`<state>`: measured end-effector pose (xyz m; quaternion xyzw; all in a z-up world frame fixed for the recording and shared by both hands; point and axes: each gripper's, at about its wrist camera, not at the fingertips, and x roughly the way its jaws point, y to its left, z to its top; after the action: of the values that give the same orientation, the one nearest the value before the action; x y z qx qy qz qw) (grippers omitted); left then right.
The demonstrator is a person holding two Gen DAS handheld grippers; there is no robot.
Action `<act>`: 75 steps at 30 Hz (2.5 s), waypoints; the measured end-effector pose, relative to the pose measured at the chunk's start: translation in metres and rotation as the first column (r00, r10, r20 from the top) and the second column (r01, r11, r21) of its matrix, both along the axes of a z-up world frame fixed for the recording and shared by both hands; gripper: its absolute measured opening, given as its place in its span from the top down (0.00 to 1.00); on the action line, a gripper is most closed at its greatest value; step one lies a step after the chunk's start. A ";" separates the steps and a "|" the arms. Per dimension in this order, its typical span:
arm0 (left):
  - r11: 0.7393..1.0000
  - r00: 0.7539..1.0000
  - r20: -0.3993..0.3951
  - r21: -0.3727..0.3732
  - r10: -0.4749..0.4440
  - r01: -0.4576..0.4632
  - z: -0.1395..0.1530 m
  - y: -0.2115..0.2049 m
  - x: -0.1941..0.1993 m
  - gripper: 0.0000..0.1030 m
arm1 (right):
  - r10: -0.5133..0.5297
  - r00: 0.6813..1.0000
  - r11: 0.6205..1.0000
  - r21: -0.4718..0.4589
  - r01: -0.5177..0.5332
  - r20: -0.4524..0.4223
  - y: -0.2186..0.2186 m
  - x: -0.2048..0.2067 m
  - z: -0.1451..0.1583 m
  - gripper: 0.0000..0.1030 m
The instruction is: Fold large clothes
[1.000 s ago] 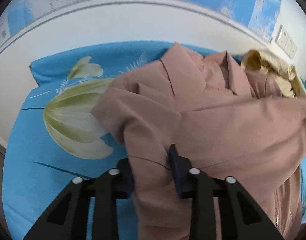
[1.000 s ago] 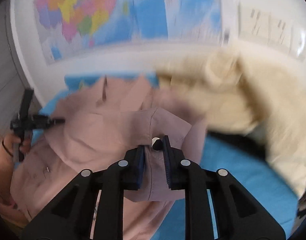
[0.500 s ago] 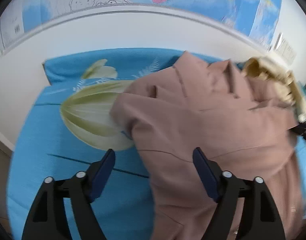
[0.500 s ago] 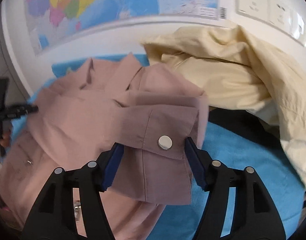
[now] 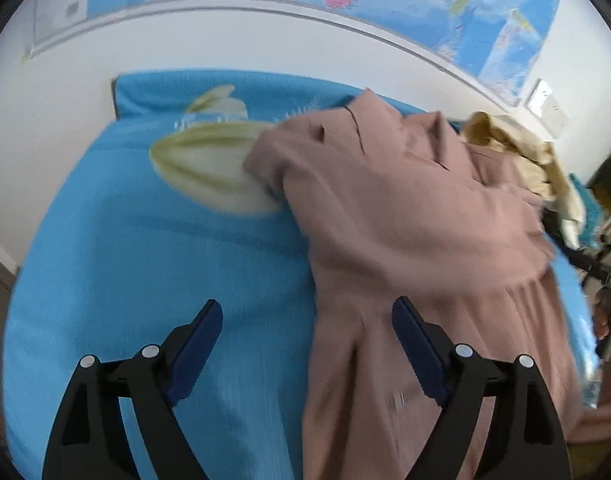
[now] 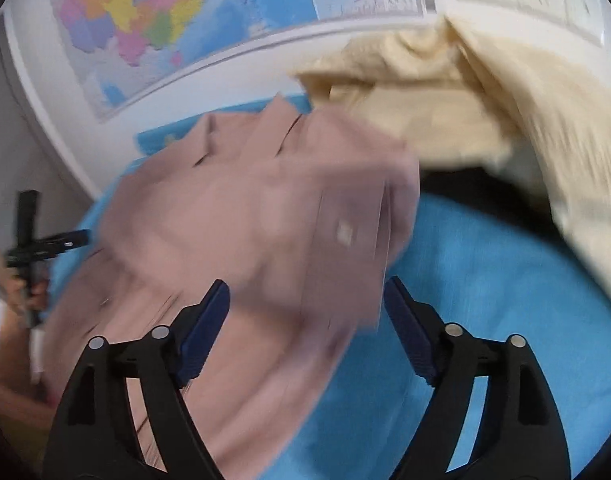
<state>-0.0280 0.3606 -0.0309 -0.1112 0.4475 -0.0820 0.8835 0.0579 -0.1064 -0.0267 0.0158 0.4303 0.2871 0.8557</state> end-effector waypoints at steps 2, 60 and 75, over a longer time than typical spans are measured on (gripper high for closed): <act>0.999 1.000 -0.008 -0.042 -0.015 0.015 -0.005 0.002 -0.020 0.18 | 0.032 0.997 0.997 0.067 -0.027 -0.075 -0.014 -0.021 -0.010 0.22; 0.867 0.964 -0.005 0.435 -0.266 0.242 -0.022 -0.154 0.008 0.39 | 0.220 0.965 0.923 -0.352 -0.157 0.146 0.073 0.027 -0.029 0.29; 0.903 0.993 -0.022 0.414 -0.118 0.117 -0.021 -0.125 0.067 0.49 | 0.192 0.974 0.909 -0.395 -0.131 0.120 0.107 0.086 -0.048 0.98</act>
<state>0.0389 0.2361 -0.0519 0.1062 0.4592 -0.0385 0.8811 0.1437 0.0006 -0.0748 -0.2108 0.4096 0.2673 0.8464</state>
